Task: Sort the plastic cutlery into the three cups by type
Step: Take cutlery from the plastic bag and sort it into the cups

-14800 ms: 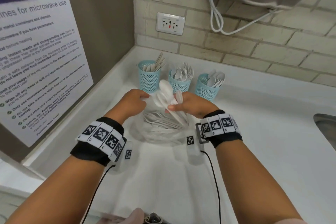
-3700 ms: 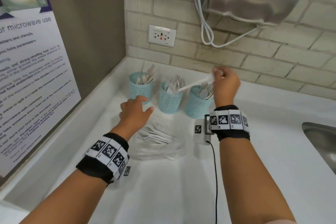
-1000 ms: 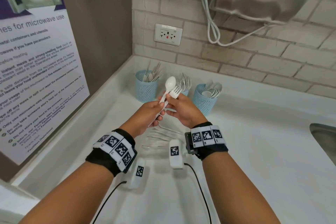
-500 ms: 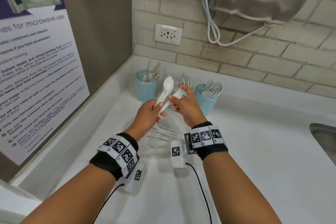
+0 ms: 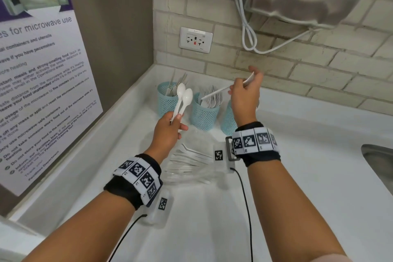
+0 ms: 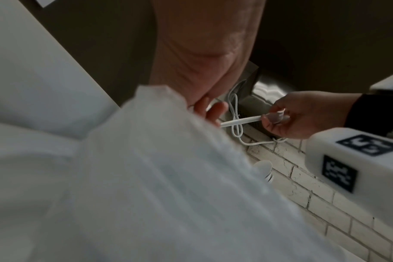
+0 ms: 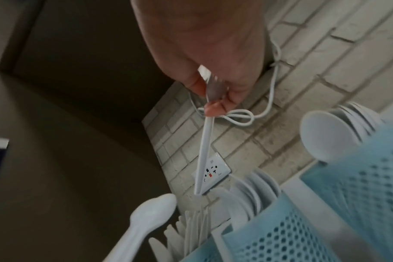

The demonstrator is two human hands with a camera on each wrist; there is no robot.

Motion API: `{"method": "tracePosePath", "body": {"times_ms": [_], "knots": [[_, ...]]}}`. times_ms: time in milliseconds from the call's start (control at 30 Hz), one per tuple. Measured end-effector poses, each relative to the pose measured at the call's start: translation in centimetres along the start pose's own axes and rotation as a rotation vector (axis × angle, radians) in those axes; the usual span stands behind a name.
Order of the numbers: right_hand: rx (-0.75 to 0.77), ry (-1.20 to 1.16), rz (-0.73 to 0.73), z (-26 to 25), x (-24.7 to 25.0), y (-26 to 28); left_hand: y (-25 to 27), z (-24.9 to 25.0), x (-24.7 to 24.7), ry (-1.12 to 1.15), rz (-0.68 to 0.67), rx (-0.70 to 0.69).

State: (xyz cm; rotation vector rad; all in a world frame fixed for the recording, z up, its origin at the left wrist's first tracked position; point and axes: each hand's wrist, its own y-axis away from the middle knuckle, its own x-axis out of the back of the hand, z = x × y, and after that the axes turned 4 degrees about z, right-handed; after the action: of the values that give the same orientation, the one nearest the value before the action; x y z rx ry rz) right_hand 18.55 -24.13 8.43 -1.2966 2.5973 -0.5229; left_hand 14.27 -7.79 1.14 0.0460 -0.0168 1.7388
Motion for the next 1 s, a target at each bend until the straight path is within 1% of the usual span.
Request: {"method": "tracePosePath", "body": {"times_ms": [67,167,200,267,333,433,467,500,533,567,600,667,700,733,767,800,867,933,1000], "knots": [[0.134,0.069,-0.027,0.0,-0.7,-0.6,-0.2,-0.2,-0.1,-0.034,0.005,0.002],[0.322,0.188,-0.169,0.8,-2.2,-0.8,-0.4,-0.4,-0.1,-0.034,0.005,0.008],[0.362,0.255,-0.232,1.2,-2.7,-0.8,-0.5,-0.4,-0.1,-0.028,0.009,0.012],[0.384,0.405,-0.357,2.0,-3.5,-0.6,-0.6,-0.3,0.1,-0.021,0.012,0.020],[0.405,0.592,-0.465,3.2,-4.2,-0.4,-0.6,-0.2,0.2,-0.019,0.008,0.025],[0.498,1.047,-0.617,4.9,-4.6,-0.4,-0.7,-0.3,0.3,-0.014,0.010,0.044],[0.525,1.161,-0.676,5.2,-4.5,-0.4,-0.7,-0.4,0.4,-0.011,0.011,0.052],[0.534,1.220,-0.727,5.5,-4.4,-0.4,-0.8,-0.5,0.4,-0.007,0.011,0.056],[0.530,1.229,-0.750,5.5,-4.3,-0.3,-0.8,-0.5,0.4,-0.005,0.008,0.052],[0.528,1.197,-0.732,5.4,-4.2,-0.1,-0.8,-0.6,0.4,-0.006,0.005,0.042],[0.534,1.124,-0.663,5.0,-4.1,0.0,-0.8,-0.6,0.3,-0.009,0.002,0.029],[0.537,0.904,-0.445,4.1,-4.0,0.4,-0.9,-0.7,0.1,-0.029,-0.001,-0.003],[0.507,0.778,-0.377,3.7,-4.0,0.7,-0.8,-0.8,0.0,-0.048,0.001,-0.027],[0.459,0.665,-0.362,3.2,-4.0,0.9,-0.8,-0.8,-0.3,-0.074,0.000,-0.058],[0.405,0.592,-0.378,2.8,-3.9,1.2,-0.8,-0.8,-0.5,-0.105,-0.002,-0.092],[0.359,0.569,-0.403,2.6,-3.8,1.5,-0.8,-0.8,-0.7,-0.138,-0.004,-0.126],[0.295,0.583,-0.439,2.2,-3.6,1.9,-0.5,-0.7,-1.0,-0.203,-0.002,-0.189],[0.222,0.547,-0.484,2.0,-3.3,2.3,-0.2,-0.5,-1.2,-0.256,-0.008,-0.243],[0.098,0.412,-0.551,2.1,-3.0,2.6,0.1,-0.4,-1.4,-0.295,-0.020,-0.273]]}}
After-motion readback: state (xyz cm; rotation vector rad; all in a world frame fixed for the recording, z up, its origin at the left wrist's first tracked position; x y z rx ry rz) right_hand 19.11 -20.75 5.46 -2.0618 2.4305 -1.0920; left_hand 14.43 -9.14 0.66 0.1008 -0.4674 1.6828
